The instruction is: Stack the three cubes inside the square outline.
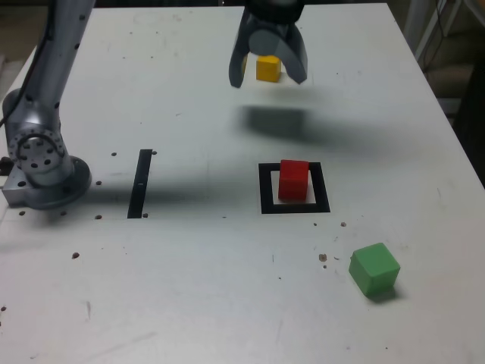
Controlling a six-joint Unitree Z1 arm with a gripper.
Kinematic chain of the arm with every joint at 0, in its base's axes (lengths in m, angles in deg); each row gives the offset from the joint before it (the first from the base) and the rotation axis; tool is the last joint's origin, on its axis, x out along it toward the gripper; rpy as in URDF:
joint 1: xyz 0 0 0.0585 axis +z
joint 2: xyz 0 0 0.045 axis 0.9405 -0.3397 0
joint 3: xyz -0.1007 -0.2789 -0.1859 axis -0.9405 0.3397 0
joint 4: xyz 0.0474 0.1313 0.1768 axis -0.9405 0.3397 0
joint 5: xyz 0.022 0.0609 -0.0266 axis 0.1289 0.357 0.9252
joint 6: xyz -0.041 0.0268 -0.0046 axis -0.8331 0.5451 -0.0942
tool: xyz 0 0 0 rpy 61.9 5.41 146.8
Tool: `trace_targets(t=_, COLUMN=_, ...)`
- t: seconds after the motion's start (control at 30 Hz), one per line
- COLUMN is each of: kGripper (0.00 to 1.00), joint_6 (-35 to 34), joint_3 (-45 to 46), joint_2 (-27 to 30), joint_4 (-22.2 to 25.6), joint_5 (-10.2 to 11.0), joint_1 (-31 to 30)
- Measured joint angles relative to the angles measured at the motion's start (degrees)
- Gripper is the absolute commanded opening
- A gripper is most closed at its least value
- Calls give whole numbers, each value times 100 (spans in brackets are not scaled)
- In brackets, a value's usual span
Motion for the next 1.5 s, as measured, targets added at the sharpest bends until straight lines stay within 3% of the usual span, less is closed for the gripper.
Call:
trace_targets(t=0.4, kGripper=99, joint_6=904, joint_3=-239, joint_2=-84, joint_4=23, joint_5=250, joint_1=588)
trace_targets(t=0.73, kGripper=99, joint_6=1980, joint_3=-1077, joint_2=-536, joint_4=75, joint_5=461, joint_1=913)
trace_targets(t=1.2, kGripper=95, joint_6=2263, joint_3=-1954, joint_2=-1475, joint_4=214, joint_5=515, joint_1=1142)
trace_targets(t=1.5, kGripper=82, joint_6=2263, joint_3=-2163, joint_2=-1655, joint_4=317, joint_5=515, joint_1=1142)
